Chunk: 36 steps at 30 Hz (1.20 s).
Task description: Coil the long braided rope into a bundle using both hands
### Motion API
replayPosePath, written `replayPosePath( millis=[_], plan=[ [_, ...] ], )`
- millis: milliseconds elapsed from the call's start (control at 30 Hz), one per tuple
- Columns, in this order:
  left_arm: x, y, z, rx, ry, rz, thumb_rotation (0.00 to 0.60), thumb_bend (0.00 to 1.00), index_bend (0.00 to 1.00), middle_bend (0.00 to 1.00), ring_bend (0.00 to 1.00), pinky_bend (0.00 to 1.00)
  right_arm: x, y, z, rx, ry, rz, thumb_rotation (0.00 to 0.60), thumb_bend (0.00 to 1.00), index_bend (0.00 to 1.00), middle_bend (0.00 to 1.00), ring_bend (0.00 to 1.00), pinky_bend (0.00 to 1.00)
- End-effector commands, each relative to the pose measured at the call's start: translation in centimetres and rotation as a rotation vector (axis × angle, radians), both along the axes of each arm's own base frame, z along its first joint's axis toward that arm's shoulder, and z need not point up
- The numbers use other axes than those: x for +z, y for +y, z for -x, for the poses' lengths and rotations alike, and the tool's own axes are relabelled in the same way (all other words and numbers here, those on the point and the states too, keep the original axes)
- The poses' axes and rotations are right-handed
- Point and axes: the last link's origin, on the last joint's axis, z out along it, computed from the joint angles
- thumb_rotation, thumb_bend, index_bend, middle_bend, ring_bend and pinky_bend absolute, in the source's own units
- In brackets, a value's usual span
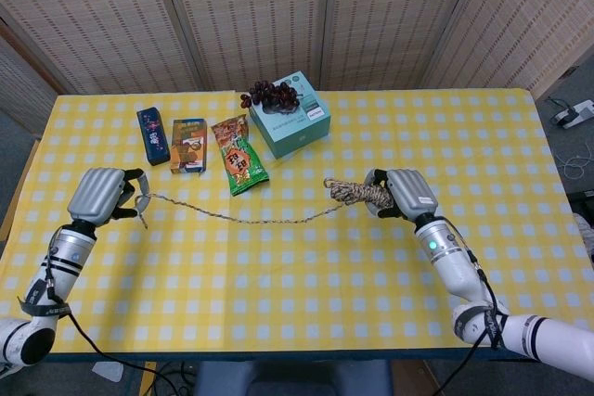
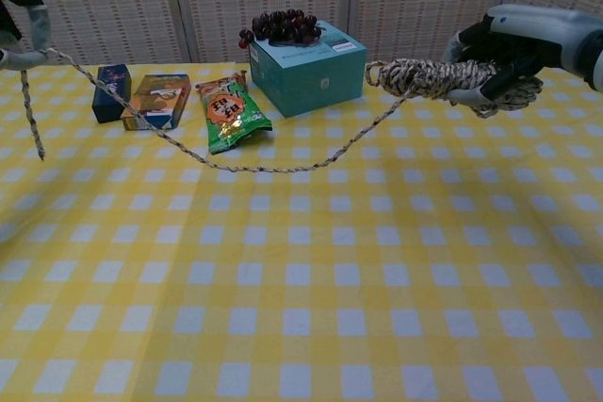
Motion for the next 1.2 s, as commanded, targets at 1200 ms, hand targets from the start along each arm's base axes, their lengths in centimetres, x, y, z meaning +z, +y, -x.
replayPosePath(
  millis=[1200],
  plan=[
    [5.9, -0.5, -20.1, -0.329, -0.631, 0.063, 0.600, 0.40, 0.76, 1.00, 1.00, 1.00, -7.3, -1.0, -15.7, 0.230, -0.199, 0.063, 0.600, 0.45, 0.80, 0.69, 0.56, 0.59]
  ],
)
